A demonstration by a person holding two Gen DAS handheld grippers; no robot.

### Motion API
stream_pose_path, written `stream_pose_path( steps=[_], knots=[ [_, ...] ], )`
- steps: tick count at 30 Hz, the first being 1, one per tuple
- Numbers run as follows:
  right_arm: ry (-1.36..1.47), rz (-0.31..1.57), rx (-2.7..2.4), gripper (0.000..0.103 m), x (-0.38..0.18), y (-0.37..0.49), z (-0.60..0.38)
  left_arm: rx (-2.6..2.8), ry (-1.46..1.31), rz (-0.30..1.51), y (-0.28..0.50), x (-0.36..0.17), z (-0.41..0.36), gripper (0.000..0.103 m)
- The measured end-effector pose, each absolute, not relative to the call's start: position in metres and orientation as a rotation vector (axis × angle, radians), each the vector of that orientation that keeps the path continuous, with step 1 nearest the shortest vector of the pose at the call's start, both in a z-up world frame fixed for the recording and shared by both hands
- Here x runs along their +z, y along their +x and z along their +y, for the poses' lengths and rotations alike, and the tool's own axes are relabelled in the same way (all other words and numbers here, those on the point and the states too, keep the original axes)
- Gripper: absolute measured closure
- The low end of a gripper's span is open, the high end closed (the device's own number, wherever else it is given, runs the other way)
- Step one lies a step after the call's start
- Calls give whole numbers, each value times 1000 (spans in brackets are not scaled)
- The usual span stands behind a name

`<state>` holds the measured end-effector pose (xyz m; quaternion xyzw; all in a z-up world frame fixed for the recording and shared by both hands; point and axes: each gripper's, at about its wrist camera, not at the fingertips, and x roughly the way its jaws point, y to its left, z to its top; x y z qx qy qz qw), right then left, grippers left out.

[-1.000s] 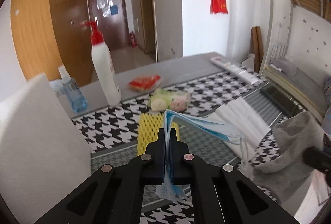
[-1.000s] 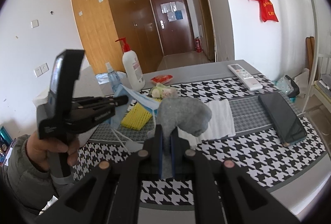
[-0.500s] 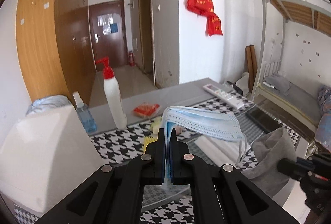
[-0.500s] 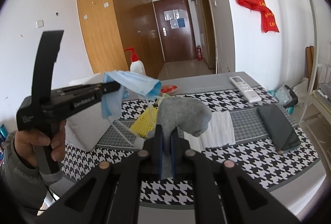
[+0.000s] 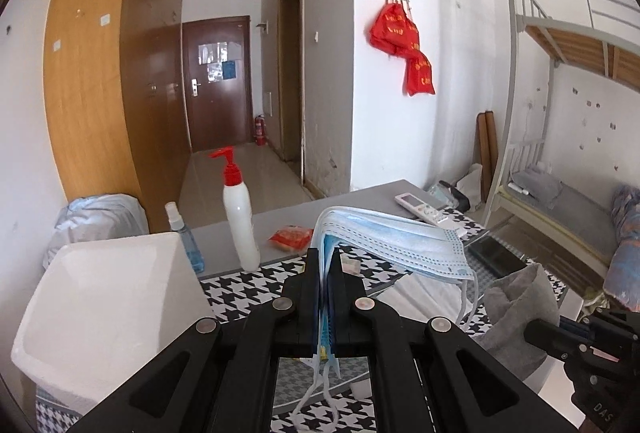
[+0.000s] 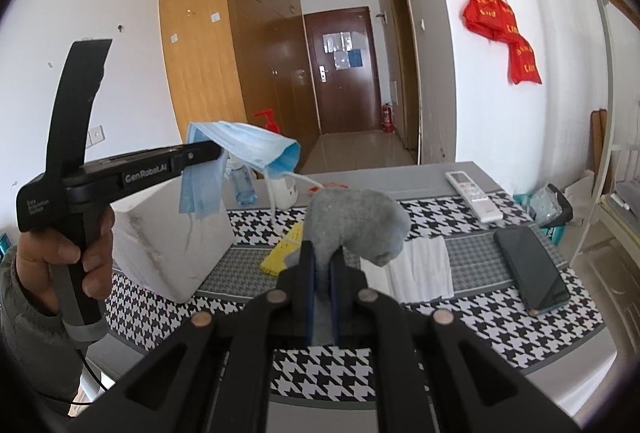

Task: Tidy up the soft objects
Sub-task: 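Carry the blue mask over the white foam box and open the left tool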

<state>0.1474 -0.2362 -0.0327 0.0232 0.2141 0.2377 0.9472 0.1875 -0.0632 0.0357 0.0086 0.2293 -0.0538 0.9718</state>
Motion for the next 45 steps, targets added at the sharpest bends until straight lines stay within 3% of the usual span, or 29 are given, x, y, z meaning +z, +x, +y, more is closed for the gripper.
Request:
stream_pose_path(
  steps=[31,45],
  knots=[
    [-3,324,595,94,2,135,-179,51,-38,351,155,82,16,100],
    [-22,315,691,94,5,141,-145,193,-91,430,170,68,72,100]
  ],
)
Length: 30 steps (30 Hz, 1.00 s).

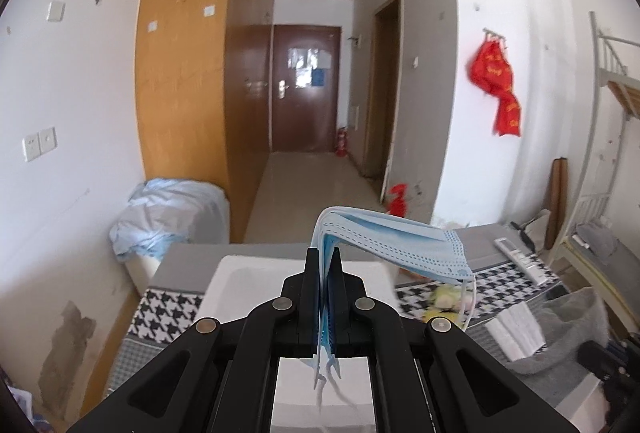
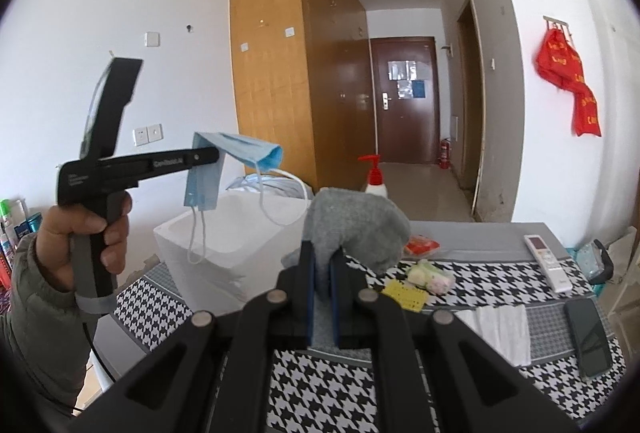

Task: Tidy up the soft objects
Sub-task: 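Carry the blue mask over the white foam box and open the left tool, then carry the gray sock into the white foam box and open the right tool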

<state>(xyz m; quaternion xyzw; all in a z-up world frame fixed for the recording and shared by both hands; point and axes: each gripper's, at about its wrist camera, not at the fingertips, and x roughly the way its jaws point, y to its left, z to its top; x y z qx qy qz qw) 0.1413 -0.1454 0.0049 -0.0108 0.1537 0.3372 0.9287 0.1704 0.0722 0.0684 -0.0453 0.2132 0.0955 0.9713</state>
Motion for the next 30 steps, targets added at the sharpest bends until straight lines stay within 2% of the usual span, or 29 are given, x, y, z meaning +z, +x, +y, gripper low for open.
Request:
stream_pose_path(
  steps=[18,21,22,23,24,25,26,28,30],
  knots=[
    [-47,348,671,94,-2,147,-135,283,-104,667,212,15,106,100],
    [-53,352,670,94,-2,145,-133,277,-88,687,214,11,107,96],
    [-57,353,669,94,-2,145,-132,273,-87,703,214,9,107,86],
    [-60,352,668,94,-2,144,-132,276,-86,706,214,8,108,69],
    [-61,352,669,94,-2,143,-131,283,-84,701,212,8,108,58],
    [-62,351,672,94,-2,142,-131,291,-81,689,210,10,108,38],
    [-63,351,672,94,-2,142,-130,299,-80,661,206,13,109,24],
    [-70,352,670,94,-2,142,-129,314,-68,627,198,18,108,11],
    [-72,354,670,94,-3,142,-127,313,-43,596,190,23,104,5]
  ],
)
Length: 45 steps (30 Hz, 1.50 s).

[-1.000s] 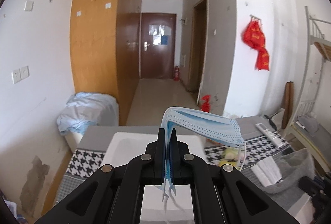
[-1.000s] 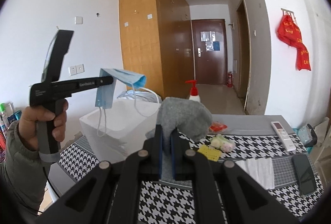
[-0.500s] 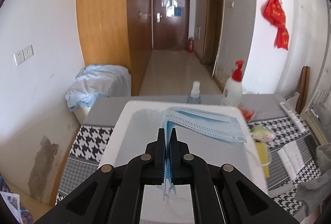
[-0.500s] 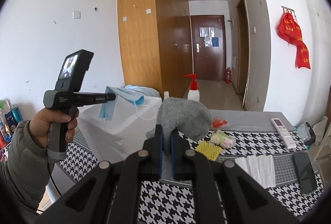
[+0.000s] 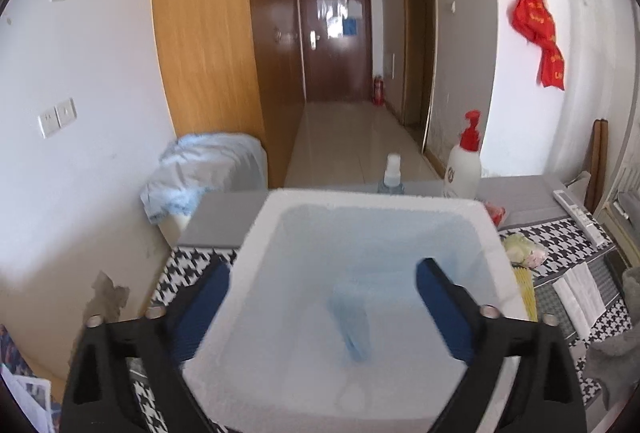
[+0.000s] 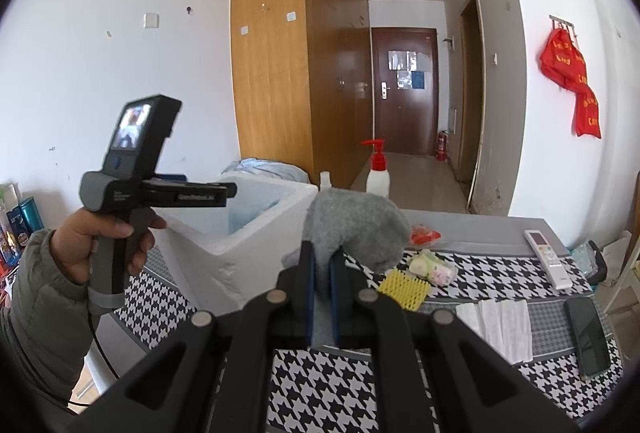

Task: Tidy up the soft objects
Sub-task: 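Carry the gray sock into the white foam box and open the right tool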

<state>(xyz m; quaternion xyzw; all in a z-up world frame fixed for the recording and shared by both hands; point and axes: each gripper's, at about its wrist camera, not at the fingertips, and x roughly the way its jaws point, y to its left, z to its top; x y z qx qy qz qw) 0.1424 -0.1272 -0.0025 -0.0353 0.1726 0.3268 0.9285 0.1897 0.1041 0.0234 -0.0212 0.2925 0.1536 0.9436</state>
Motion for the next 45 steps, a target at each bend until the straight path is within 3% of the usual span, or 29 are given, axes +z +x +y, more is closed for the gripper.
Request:
stream_pose_path(
  steps=[29,45],
  knots=[
    [-100,298,722,94,22,148,-83,355,-149,330,87,48,135,1],
    [-127,306,765,94,33,167,-37,426,-145,312,64,29,152,1]
  ],
)
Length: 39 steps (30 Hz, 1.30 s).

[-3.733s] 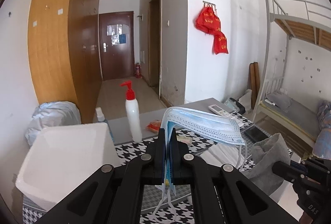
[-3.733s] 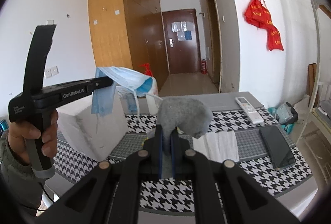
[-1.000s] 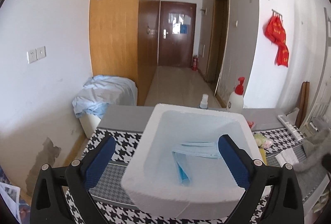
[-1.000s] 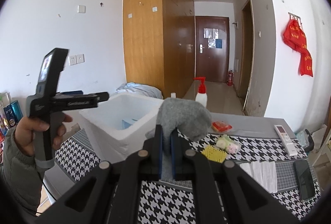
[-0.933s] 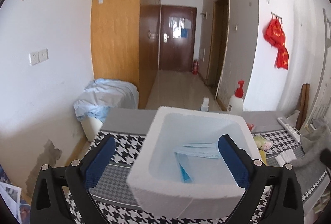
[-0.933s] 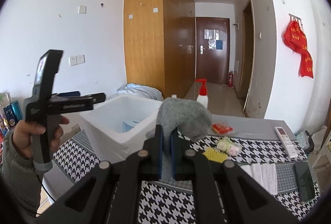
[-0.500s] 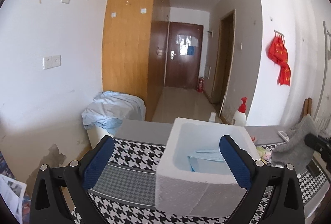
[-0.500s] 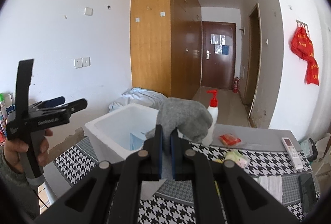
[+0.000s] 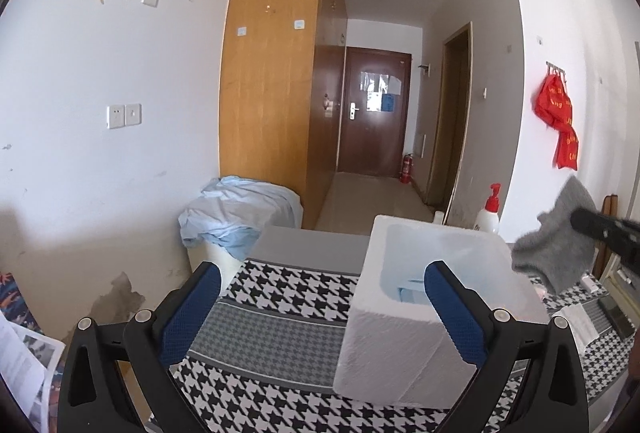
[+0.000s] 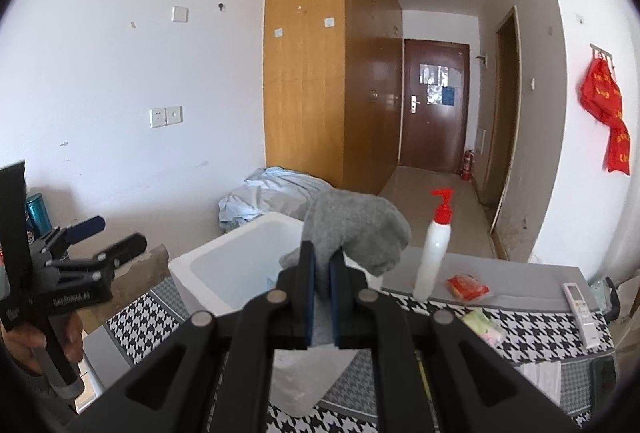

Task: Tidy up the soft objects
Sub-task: 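Carry the gray sock into the white foam box and open the right tool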

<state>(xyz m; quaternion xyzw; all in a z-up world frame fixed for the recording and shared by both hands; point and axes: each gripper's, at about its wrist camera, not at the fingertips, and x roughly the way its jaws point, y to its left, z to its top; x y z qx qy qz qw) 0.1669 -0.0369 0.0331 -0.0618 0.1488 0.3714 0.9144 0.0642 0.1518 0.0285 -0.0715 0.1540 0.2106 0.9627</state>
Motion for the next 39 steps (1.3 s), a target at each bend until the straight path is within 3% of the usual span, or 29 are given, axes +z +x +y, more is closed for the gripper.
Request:
stream_pose_path(
  steps=[30,32,34,36,39],
  knots=[
    [-169,450,823,93,14,204,30,407,-167,368,59,0,161,1],
    [-163,474,819,87,11,209,32,404,-169,370,59,-1,160,1],
    [-163,487,823,52,8,211,33,402,-169,375,59,-3,160,1],
    [-153,482,816,35,7,211,33,402,-170,380,59,-5,160,1],
    [-133,474,816,29,8,209,29,400,-173,385,61,-7,160,1]
  ],
)
